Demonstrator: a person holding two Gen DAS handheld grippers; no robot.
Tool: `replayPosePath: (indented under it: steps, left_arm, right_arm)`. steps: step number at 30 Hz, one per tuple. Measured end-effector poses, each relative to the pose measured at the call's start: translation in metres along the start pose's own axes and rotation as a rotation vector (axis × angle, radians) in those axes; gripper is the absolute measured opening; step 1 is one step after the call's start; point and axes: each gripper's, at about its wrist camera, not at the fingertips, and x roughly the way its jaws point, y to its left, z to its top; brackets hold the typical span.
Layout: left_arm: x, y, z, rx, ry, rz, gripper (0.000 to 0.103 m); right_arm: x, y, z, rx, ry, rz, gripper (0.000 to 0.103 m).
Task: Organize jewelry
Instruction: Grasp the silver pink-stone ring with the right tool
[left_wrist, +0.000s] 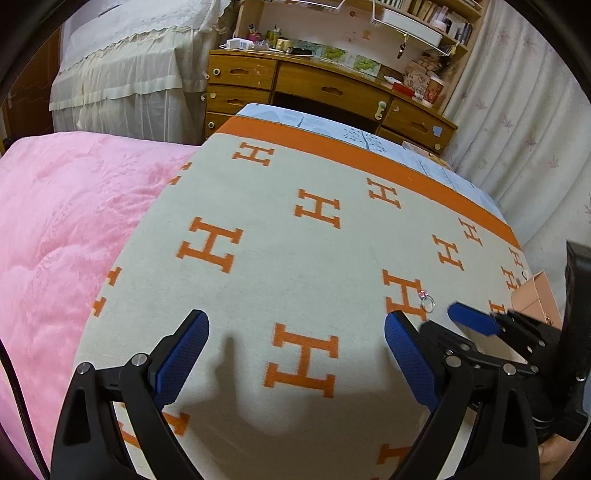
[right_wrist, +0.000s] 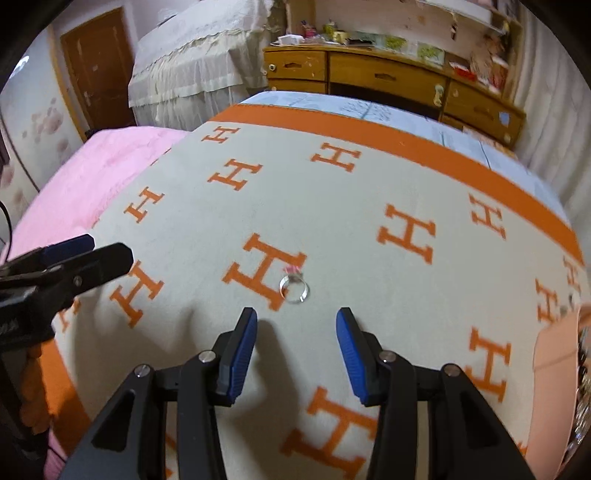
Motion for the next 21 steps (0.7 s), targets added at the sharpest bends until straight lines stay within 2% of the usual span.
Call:
replayPosePath:
  steps: [9, 11, 13, 14, 21]
  left_arm:
    - [0.000, -0.007, -0.003, 0.010, 0.004, -0.014, 0.095]
    - [0.001, -0.010, -0.005, 0.017, 0.007, -0.017, 0.095]
    - [0.002, -0.010, -0.005, 0.023, 0.008, -0.020, 0.095]
    - [0.002, -0.012, -0.005, 0.026, 0.009, -0.022, 0.095]
    - [0.001, -0.016, -0.006, 0.039, 0.008, -0.026, 0.095]
  right_arm:
    - [0.013, 0.000, 0.013, -0.031, -0.044, -0.021, 0.044]
    - [0.012, 0.001, 0.012, -0.037, -0.055, -0.019, 0.038]
    - [0.011, 0.002, 0.011, -0.044, -0.065, -0.020, 0.022]
    - [0.011, 0.002, 0.011, -0.046, -0.066, -0.020, 0.018]
    - [0.008, -0.004, 0.008, -0.008, -0.072, -0.001, 0.016]
